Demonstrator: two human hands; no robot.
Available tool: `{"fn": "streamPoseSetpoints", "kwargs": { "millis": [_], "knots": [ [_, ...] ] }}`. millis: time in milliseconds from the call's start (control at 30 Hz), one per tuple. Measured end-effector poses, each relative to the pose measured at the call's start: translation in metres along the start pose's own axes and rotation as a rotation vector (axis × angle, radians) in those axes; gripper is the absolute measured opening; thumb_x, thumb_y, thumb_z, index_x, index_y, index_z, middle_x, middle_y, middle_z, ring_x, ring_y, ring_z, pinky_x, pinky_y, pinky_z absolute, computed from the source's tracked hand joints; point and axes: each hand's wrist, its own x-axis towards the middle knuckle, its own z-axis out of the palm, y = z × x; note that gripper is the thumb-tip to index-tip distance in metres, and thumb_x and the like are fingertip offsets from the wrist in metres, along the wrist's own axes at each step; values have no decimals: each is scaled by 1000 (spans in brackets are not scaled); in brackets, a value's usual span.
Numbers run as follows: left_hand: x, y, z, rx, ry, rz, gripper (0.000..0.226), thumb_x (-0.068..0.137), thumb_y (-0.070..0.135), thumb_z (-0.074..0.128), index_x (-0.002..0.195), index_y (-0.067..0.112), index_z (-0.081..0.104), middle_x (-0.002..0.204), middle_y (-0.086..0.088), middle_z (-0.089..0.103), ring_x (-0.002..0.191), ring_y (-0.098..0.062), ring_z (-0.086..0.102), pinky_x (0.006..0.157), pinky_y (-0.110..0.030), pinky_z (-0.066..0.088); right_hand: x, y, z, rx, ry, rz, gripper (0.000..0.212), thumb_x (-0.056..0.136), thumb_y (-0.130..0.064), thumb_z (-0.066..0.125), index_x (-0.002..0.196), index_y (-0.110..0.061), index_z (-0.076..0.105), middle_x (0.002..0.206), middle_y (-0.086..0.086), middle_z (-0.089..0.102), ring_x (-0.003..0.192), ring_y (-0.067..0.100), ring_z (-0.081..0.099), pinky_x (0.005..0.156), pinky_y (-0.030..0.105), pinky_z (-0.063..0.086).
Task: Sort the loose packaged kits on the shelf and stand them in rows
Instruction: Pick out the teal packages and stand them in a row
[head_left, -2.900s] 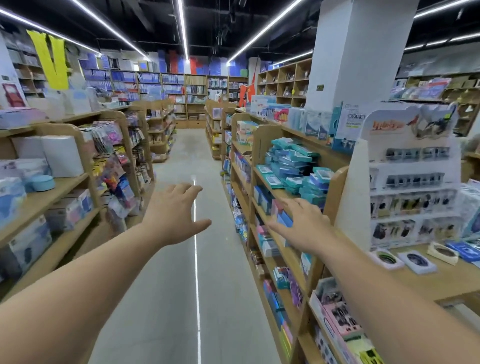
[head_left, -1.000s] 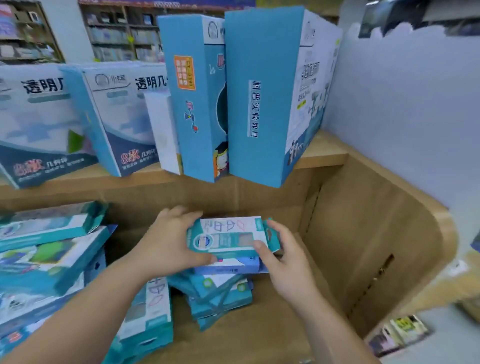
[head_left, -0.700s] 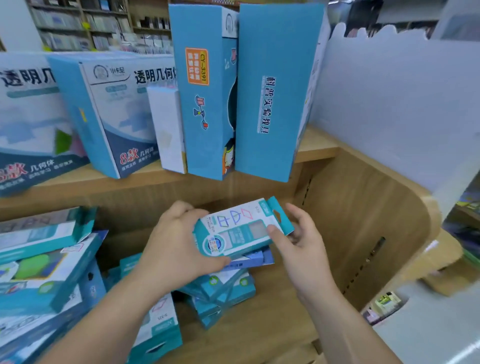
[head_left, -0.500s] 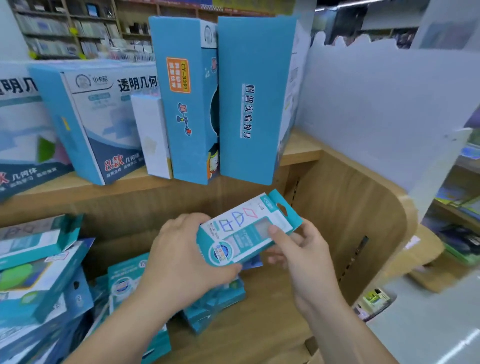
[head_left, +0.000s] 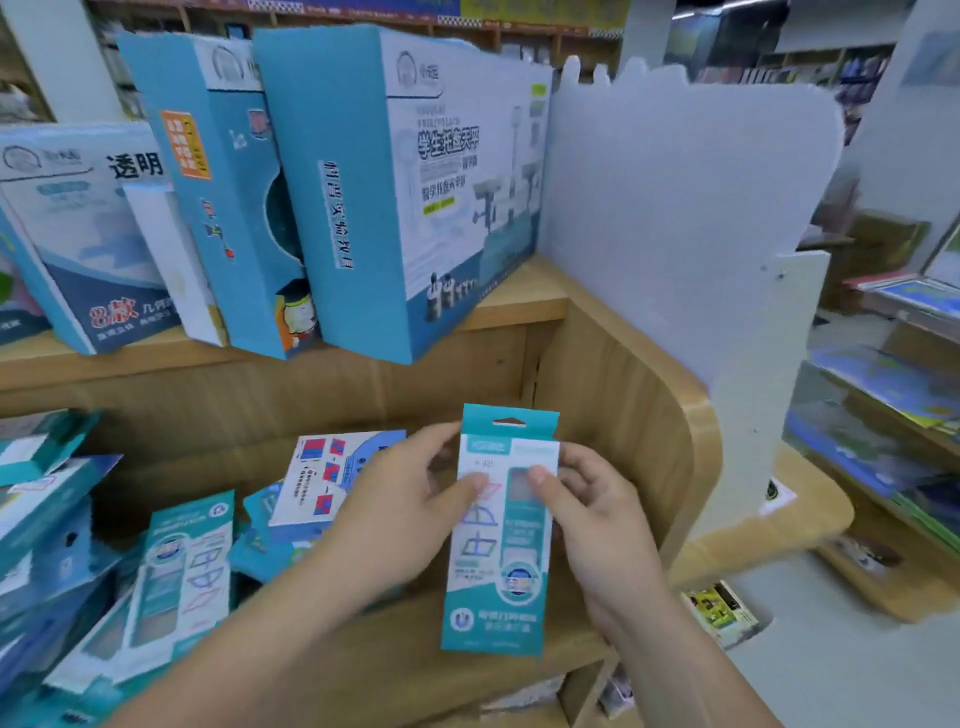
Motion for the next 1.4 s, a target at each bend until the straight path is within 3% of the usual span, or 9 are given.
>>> {"fn": "streamPoseSetpoints", "kwargs": {
  "millis": [267,400,500,633,733,800,933,1167,1400],
  "knots": [
    [50,-9,27,-116,76,-192,7,92,14,68,93,20,64,74,-1,74,53,-14,61,50,-28,49,21,48,-12,-202,-50,-44,37,100,-18,57,133,-34,52,119,-21,66,103,-10,63,78,13,53],
    [79,-14,31,-119,83,-234,7,94,10,64,99,9,59,86,-13,74,57,-20,62,51,-29,50,22,65,-14,-463,-144,-59,59,99,-26,56,153,-31,32,153,-15,35,136,1,42,114,26,37],
    [101,-10,36,-77,38,-255,5,96,9,61,99,11,58,93,-11,73,60,-16,61,47,-22,49,34,67,-15,-571,-177,-22,64,101,-24,54,158,-27,23,163,-13,17,146,2,22,111,14,19],
    [128,-9,44,-19,-53,-306,13,99,12,57,112,12,55,98,-8,72,78,-22,68,66,-31,57,50,79,-13,-642,-198,-3,67,102,-26,51,159,-31,16,167,-14,4,153,7,9,118,20,14],
    [143,-10,49,19,-72,-319,30,99,12,58,127,8,52,94,-2,68,79,-20,68,63,-29,58,60,88,-10,-678,-190,17,68,102,-28,52,159,-33,16,167,-16,0,153,8,8,124,34,19],
    [150,-15,51,98,-49,-307,38,97,13,61,133,7,51,99,-3,65,83,-19,67,61,-29,57,66,91,-7,-677,-183,34,69,101,-26,53,160,-31,16,167,-17,-1,153,8,11,123,31,19],
    [162,-31,48,318,17,-254,27,94,24,65,117,8,65,105,-9,71,93,-25,68,82,-38,57,76,95,1,-705,-157,28,71,100,-24,56,160,-27,18,167,-15,-3,152,9,14,119,22,19],
    [168,-40,38,530,80,-98,33,95,31,62,123,14,55,109,-8,65,96,-27,63,75,-34,51,97,96,18,-725,-130,33,72,99,-26,57,160,-31,17,167,-16,-4,151,14,21,120,30,27],
    [178,-47,39,479,33,-53,12,94,21,61,99,20,50,96,-6,61,81,-23,56,64,-30,40,106,106,25,-754,-99,49,72,99,-25,58,159,-27,18,168,-11,-4,153,15,17,118,24,20]
  ]
}}
